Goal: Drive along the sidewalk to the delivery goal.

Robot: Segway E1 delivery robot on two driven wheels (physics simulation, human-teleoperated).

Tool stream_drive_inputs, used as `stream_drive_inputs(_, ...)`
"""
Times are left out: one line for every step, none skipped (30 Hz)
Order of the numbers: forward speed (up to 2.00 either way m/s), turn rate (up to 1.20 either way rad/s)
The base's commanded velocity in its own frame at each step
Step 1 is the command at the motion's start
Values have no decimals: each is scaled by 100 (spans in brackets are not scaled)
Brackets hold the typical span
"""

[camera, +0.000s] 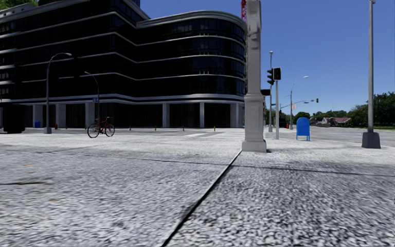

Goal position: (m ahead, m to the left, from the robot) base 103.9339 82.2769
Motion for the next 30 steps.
stream_drive_inputs(200,0)
stream_drive_inputs(200,0)
stream_drive_inputs(200,0)
stream_drive_inputs(200,0)
stream_drive_inputs(200,0)
stream_drive_inputs(200,0)
stream_drive_inputs(200,0)
stream_drive_inputs(200,0)
stream_drive_inputs(200,0)
stream_drive_inputs(200,0)
stream_drive_inputs(200,0)
stream_drive_inputs(200,0)
stream_drive_inputs(200,0)
stream_drive_inputs(200,0)
stream_drive_inputs(200,0)
stream_drive_inputs(200,0)
stream_drive_inputs(200,0)
stream_drive_inputs(200,0)
stream_drive_inputs(200,0)
stream_drive_inputs(200,0)
stream_drive_inputs(200,0)
stream_drive_inputs(200,0)
stream_drive_inputs(200,0)
stream_drive_inputs(200,0)
stream_drive_inputs(200,0)
stream_drive_inputs(200,0)
stream_drive_inputs(200,0)
stream_drive_inputs(200,0)
stream_drive_inputs(200,0)
stream_drive_inputs(200,0)
